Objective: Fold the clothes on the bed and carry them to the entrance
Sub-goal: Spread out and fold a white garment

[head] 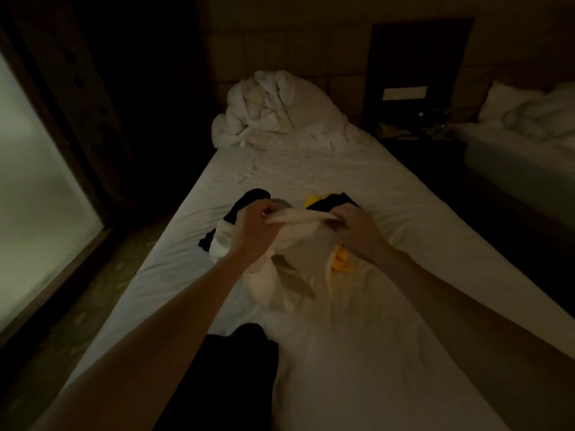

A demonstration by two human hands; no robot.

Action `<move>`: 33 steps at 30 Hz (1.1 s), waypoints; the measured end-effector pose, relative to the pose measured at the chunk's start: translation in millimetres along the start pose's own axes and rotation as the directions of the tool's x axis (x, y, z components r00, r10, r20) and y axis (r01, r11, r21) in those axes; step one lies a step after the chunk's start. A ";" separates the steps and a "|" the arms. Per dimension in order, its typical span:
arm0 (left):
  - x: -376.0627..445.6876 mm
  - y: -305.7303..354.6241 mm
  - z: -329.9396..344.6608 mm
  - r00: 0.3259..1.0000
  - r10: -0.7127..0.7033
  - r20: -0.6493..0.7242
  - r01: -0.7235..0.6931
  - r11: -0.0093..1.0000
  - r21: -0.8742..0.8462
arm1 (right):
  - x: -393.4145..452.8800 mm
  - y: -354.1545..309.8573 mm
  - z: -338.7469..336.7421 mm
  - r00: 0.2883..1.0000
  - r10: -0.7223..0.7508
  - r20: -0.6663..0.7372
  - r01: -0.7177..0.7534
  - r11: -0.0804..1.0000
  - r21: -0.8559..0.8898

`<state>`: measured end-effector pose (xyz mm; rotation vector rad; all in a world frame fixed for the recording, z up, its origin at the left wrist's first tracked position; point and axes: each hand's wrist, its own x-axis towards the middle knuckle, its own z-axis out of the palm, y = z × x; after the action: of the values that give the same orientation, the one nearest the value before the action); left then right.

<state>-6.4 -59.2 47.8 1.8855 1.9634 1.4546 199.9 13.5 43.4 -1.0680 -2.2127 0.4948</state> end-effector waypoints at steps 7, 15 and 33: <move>-8.6 25.3 -28.5 0.899 0.355 0.255 -0.433 0.801 0.413 | -19.6 -27.0 -76.4 0.974 0.112 -0.196 -0.094 0.991 0.098; -4.1 65.1 -77.4 0.956 0.155 0.248 -0.180 0.980 0.080 | -42.1 -37.1 -135.3 0.998 -0.035 0.044 0.037 0.998 -0.048; -15.9 90.8 -149.4 0.928 -0.001 0.372 -0.086 0.973 0.216 | -70.8 -49.8 -196.5 0.982 0.061 -0.176 0.021 0.903 0.429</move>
<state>-25.4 -173.7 179.5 2.1149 1.9781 0.8204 338.5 -60.7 189.7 -0.8591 -1.8144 0.8144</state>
